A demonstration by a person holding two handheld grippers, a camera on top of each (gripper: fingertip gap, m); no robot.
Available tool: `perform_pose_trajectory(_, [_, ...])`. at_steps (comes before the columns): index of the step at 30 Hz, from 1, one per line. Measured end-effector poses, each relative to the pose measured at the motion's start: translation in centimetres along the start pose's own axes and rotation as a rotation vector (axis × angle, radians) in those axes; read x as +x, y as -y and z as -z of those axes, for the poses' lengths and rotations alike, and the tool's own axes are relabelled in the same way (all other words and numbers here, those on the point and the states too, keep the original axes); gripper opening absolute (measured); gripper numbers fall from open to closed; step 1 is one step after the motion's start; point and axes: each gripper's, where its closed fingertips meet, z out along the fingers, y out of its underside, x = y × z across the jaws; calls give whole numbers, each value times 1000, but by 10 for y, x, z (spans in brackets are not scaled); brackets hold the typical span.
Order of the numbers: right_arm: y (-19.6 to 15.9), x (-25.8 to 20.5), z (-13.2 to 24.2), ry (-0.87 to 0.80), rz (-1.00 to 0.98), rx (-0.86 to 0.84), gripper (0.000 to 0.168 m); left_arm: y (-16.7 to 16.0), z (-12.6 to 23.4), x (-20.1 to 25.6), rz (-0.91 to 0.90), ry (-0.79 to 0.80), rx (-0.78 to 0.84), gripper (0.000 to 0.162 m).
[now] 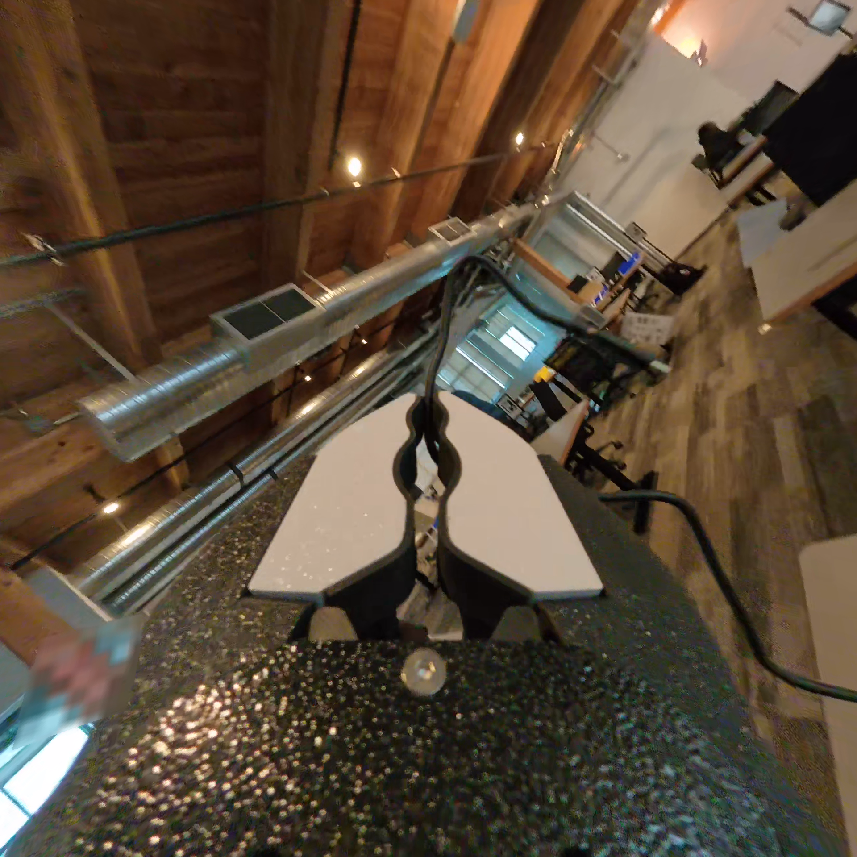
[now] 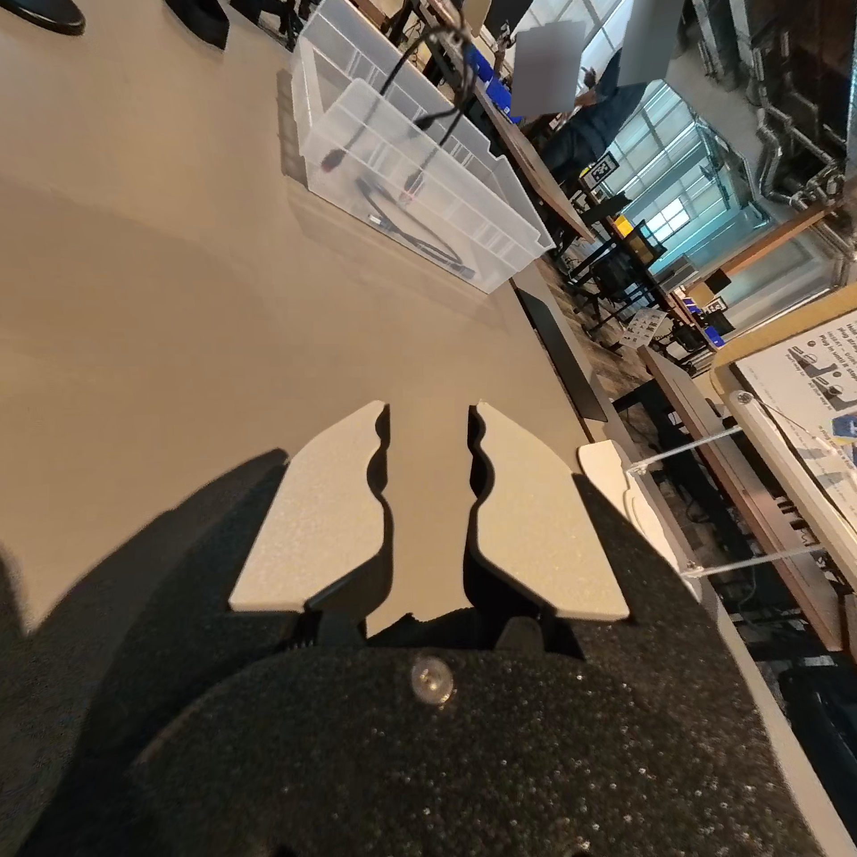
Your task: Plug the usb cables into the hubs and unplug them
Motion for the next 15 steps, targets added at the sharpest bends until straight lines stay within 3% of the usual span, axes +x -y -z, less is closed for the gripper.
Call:
perform_pose_trajectory(6, [4, -4, 0, -3, 30, 1, 32, 60, 12, -34, -24, 44, 92, 3])
perform_pose_trajectory(15, [10, -5, 5, 2, 10, 17, 32, 90, 23, -43, -32, 64, 126, 3])
